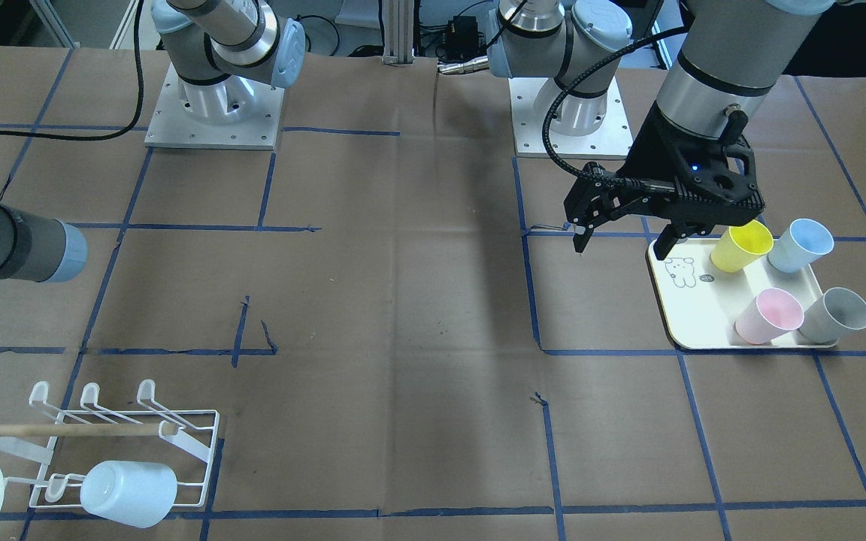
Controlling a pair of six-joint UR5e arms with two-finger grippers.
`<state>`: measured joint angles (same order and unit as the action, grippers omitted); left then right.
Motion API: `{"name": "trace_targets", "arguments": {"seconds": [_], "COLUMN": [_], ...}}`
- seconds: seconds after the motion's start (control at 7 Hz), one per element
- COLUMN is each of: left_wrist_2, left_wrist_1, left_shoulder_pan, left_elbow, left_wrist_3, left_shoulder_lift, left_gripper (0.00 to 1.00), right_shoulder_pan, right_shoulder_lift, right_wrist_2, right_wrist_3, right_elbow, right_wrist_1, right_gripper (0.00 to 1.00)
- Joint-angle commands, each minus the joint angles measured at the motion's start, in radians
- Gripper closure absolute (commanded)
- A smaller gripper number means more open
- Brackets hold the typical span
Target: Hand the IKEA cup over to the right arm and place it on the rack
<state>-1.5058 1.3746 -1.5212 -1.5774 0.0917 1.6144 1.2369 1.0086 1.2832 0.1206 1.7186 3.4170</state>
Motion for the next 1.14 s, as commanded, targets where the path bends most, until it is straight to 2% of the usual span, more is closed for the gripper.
{"name": "trace_targets", "arguments": {"seconds": [0.0, 0.29, 0.71, 0.86, 1.0], "left_wrist_2": [-0.051, -0.065, -0.053, -0.053, -0.062], "left_wrist_1": [0.075, 0.090, 0.077, 0.075, 0.075], "left_shoulder_pan": [-0.001, -0.001, -0.001, -0.001, -0.017], "left_elbow": [0.000, -0.024, -0.024, -0.023, -0.023], "left_wrist_3": [-0.016, -0.027, -0.039, -0.064, -0.073], "left_shoulder_lift": [-0.022, -0.056, -0.054, -0.053, -0.051], "left_gripper": [0.01, 0.01, 0.01, 0.01, 0.01], "right_shoulder_pan": [-0.020, -0.019, -0.017, -0.017, -0.017], "right_shoulder_lift": [-0.030, -0.022, -0.016, -0.016, -0.018], "right_wrist_2": [-0.001, 0.001, 0.002, 0.005, 0.013], "right_wrist_3": [-0.033, -0.055, -0.055, -0.056, -0.053], "right_elbow": [-0.008, 0.021, 0.078, 0.081, 0.075], "right_wrist_1": [0.001, -0.001, -0.001, -0.001, -0.001], "right_gripper": [0.81, 0.81, 0.81, 0.47, 0.01]}}
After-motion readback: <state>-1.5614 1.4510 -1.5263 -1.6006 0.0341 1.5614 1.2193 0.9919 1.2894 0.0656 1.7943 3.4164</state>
